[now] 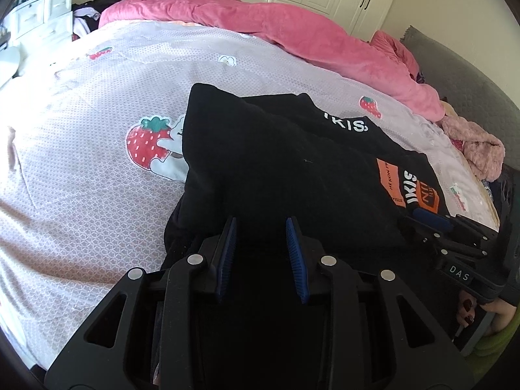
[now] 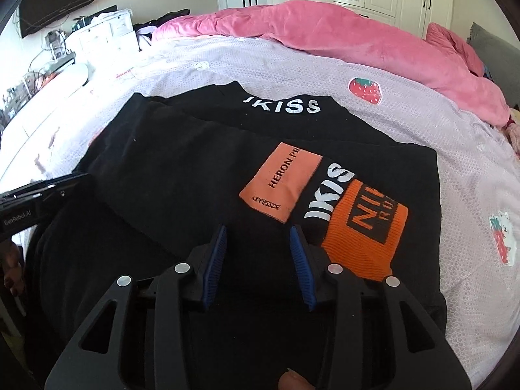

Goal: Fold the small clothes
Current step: 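Lay the orange cuff flat on the body and open the right tool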

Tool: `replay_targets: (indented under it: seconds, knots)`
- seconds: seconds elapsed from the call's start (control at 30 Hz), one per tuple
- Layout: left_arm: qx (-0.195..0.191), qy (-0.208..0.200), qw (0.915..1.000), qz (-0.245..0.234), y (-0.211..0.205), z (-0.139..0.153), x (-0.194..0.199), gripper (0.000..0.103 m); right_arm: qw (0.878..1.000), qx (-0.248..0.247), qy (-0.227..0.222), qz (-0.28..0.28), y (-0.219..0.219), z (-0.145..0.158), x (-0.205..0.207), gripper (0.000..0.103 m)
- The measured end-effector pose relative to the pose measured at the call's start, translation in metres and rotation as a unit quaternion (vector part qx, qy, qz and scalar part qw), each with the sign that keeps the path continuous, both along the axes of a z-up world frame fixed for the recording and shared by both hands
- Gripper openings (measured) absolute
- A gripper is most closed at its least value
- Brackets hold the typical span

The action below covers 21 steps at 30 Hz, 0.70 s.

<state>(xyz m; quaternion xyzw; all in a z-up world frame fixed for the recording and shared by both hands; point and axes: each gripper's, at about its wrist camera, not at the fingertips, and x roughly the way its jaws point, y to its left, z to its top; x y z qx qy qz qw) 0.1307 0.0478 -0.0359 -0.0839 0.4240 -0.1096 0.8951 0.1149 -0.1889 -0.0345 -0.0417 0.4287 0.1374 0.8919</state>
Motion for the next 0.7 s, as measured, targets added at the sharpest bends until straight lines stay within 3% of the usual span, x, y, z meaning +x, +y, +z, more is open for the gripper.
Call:
replay_targets:
  seconds: [0.33,0.7]
  knots:
    - [0.011,-0.015,0.9998,0.004,0.001,0.013,-0.013,0.025,1.0,0.022,-0.009,0.0,-0.005,0.013,-0.012,0.056]
    - [0.017,-0.031,0.9992,0.016,0.004,0.029,-0.023,0.039,0.999,0.044,-0.021,-0.02,-0.017,0.029,-0.018,0.078]
